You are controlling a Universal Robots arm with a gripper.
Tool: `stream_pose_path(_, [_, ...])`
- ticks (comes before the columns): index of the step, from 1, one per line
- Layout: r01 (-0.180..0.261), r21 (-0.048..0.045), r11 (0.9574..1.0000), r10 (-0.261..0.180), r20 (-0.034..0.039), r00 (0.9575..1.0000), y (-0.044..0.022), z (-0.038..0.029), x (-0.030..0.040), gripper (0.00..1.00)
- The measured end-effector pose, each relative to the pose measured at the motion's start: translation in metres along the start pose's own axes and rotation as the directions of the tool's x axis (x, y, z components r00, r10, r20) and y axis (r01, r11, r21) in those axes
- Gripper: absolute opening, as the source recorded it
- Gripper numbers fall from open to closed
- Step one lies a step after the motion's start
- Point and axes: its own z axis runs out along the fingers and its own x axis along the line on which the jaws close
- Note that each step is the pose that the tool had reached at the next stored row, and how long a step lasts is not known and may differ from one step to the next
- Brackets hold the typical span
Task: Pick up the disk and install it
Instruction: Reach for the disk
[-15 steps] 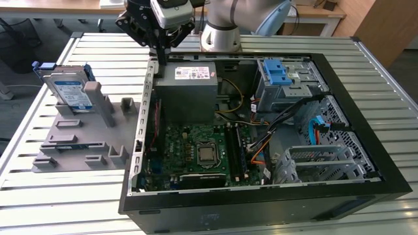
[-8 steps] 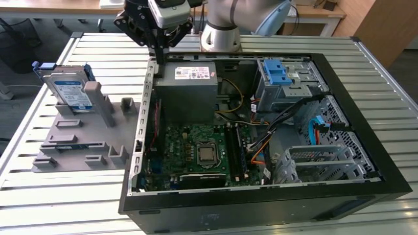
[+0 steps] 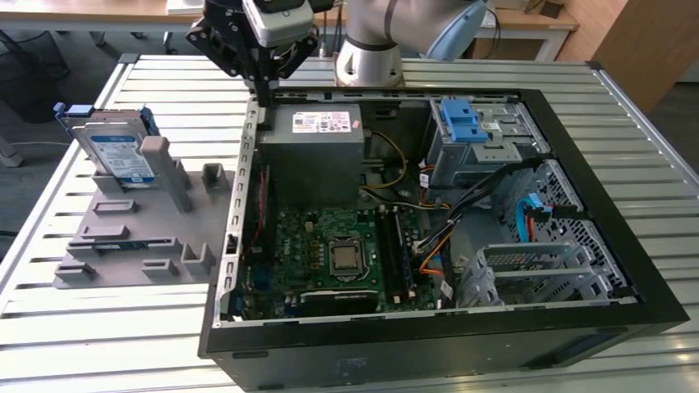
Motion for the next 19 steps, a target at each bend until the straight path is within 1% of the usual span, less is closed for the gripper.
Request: stream_pose_path(19, [0.0, 0.0007, 1.0, 0.0, -0.009, 1.0, 0.0017, 0.0008, 0.0074, 0.11])
